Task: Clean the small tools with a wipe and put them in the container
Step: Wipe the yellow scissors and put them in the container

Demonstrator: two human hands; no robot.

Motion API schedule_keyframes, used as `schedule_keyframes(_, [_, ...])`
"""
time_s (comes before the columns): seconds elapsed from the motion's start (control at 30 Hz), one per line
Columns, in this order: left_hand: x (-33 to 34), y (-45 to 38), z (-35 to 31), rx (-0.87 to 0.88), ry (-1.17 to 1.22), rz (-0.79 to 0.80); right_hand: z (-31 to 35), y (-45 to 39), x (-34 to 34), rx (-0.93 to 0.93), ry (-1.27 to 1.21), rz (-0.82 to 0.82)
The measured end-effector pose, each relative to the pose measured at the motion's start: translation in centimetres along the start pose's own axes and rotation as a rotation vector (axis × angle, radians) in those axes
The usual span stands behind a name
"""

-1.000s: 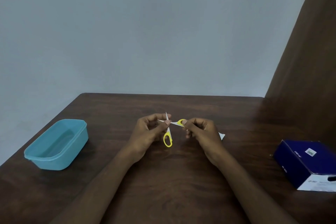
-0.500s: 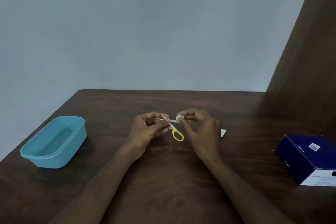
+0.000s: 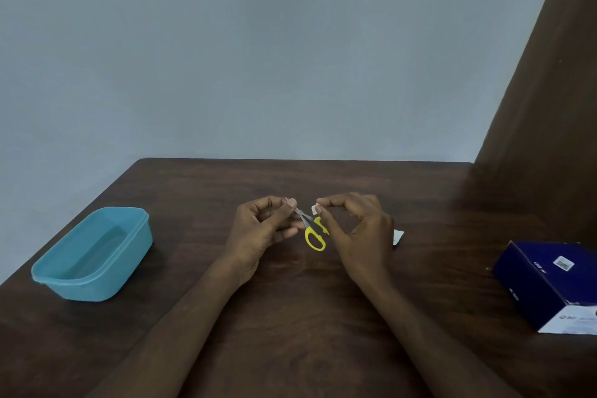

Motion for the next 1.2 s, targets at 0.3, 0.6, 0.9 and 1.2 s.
schedule_keyframes(0.3, [0.1,-0.1,0.3,0.018,-0.09,0.011,-0.8,0.3,0.0,-0.005,0.116,0.111])
schedule_keyframes(0.6, [0.1,-0.5,0.8,0.017,-0.093,-0.032,0.7,0.6,0.0,-0.186,0.067,0.232])
schedule_keyframes(0.9, [0.0,-0.5,0.9,0.033,-0.099,0.016,-1.3,0.2,-0.2,-0.102,0.185,0.134])
schedule_keyframes(1.2, [0.1,-0.5,0.9,0.05,-0.149,0.035,-0.6,0.4,0.8,-0.258,0.291,0.136])
Point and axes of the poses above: each hand's wrist, its own y-axis away from the middle knuckle, its own x-axis out of the palm, z = x × y, the point moved 1 cm from there along -y, towards the middle knuckle, and after that the axes turned 15 degrees about -y, right-handed, at the moved point
